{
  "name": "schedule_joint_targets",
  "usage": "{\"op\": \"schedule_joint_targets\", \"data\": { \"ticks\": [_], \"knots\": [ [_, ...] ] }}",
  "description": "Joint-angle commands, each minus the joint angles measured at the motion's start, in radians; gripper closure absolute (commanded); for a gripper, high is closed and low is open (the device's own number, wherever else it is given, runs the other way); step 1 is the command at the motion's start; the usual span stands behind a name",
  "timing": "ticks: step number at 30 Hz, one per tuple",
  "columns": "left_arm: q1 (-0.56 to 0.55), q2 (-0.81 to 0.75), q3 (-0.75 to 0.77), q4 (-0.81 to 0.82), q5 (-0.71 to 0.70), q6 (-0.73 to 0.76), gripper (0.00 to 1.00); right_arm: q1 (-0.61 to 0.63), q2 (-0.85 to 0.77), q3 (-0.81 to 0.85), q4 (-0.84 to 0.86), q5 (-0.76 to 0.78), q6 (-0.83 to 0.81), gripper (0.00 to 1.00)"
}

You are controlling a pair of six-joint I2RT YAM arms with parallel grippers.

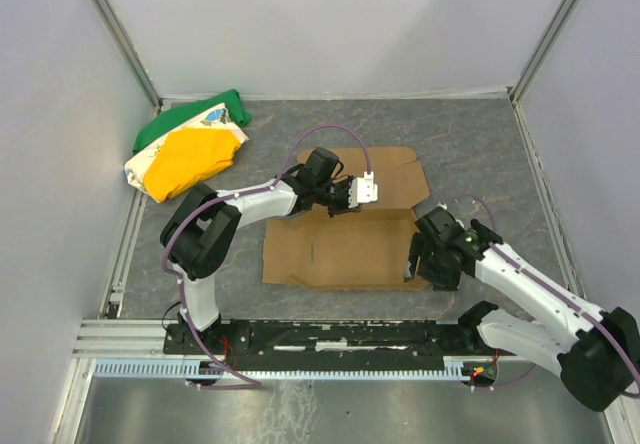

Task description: Fold the paper box

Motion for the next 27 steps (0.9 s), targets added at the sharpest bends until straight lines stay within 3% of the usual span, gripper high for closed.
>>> {"op": "schedule_joint_targets", "data": {
  "ticks": [1, 4, 19, 21, 25, 27],
  "knots": [
    [-0.006, 0.054, -0.025, -0.11, -0.004, -0.043, 0.97, -0.001, 0.078, 0.0, 0.13, 0.027, -0.011, 0.25],
    [-0.006, 0.055, -0.023, -0.107, -0.003, -0.047, 0.97, -0.002, 0.098, 0.012, 0.164, 0.036, -0.039, 0.36],
    [-0.007, 0.071, -0.013, -0.103, 0.003, -0.068, 0.97, -0.001, 0.174, 0.036, 0.311, 0.025, -0.275, 0.48],
    [-0.006, 0.076, -0.008, -0.108, 0.006, -0.075, 0.97, -0.002, 0.195, 0.044, 0.324, 0.007, -0.296, 0.55],
    [-0.006, 0.078, -0.009, -0.111, 0.006, -0.075, 0.97, -0.001, 0.279, 0.069, 0.342, -0.024, -0.329, 0.78],
    [-0.006, 0.078, -0.01, -0.111, 0.003, -0.078, 0.97, -0.002, 0.323, 0.082, 0.351, -0.032, -0.334, 0.83]
  ]
}}
